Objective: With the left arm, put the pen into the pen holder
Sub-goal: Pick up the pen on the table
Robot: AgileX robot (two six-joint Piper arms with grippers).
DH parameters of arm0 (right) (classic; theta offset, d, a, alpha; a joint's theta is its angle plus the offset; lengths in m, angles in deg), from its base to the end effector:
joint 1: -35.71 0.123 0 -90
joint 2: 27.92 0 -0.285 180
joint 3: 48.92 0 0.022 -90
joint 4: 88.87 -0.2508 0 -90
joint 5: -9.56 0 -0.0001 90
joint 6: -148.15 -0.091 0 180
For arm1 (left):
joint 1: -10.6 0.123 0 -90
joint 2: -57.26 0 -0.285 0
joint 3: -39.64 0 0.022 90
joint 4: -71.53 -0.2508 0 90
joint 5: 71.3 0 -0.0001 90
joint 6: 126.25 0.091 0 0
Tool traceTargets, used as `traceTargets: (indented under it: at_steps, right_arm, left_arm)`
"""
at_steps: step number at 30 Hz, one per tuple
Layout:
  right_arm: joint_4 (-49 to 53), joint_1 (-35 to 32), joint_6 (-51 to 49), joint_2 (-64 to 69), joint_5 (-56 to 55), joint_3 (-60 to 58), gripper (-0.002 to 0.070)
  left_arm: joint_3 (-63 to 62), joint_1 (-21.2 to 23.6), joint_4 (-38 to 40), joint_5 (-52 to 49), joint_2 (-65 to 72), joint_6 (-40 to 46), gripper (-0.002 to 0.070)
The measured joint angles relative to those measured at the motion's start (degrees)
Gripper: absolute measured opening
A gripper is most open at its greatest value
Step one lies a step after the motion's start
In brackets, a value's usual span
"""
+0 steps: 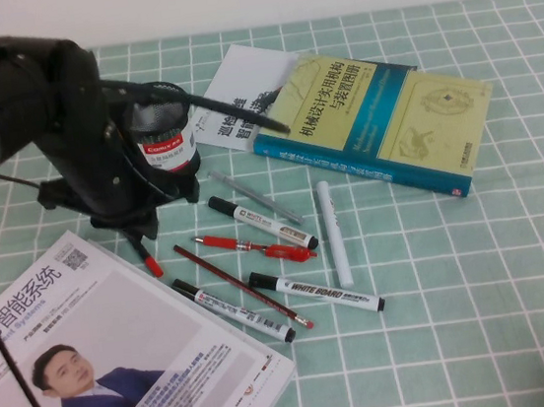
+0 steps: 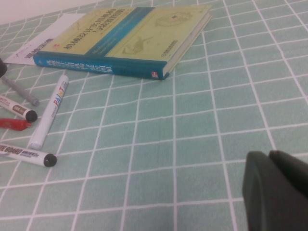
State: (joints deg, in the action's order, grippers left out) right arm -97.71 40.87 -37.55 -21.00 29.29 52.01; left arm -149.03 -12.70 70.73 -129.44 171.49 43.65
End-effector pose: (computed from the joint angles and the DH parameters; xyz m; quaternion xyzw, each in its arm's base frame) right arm 0.0526 0.0095 0.1724 0.0459 0.7946 0.1212 0.5932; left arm 0.3585 -0.1532 0.2494 0.1166 0.9830 -0.0346 0.1376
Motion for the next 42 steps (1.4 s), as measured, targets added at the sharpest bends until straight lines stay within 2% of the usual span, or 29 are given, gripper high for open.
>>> traceTargets:
  at_steps: [2,6,10,16,28,42]
  right_arm:
    - [0.0,0.0,0.0,0.0,0.0,0.0,-0.002]
    - [0.0,0.0,0.0,0.0,0.0,0.0,-0.002]
    - [0.0,0.0,0.0,0.0,0.0,0.0,-0.002]
    - [0.0,0.0,0.0,0.0,0.0,0.0,-0.002]
    - [0.0,0.0,0.0,0.0,0.0,0.0,-0.002]
    - [0.0,0.0,0.0,0.0,0.0,0.0,-0.002]
  left_arm:
    - [0.0,0.4,0.0,0.0,1.4,0.6,0.0144]
    - [0.0,1.3,-0.2,0.5,3.7,-2.0,0.0373]
    - [-0.6,1.4,-2.2,1.5,5.0,-12.7,0.0443]
    - [-4.7,1.4,-2.7,1.0,7.4,-18.9,0.0456]
    - [-11.3,1.7,-6.5,-6.2,12.1,-23.1,0.0459]
    - [-11.4,3.2,-5.8,-2.4,13.3,-24.1,0.0459]
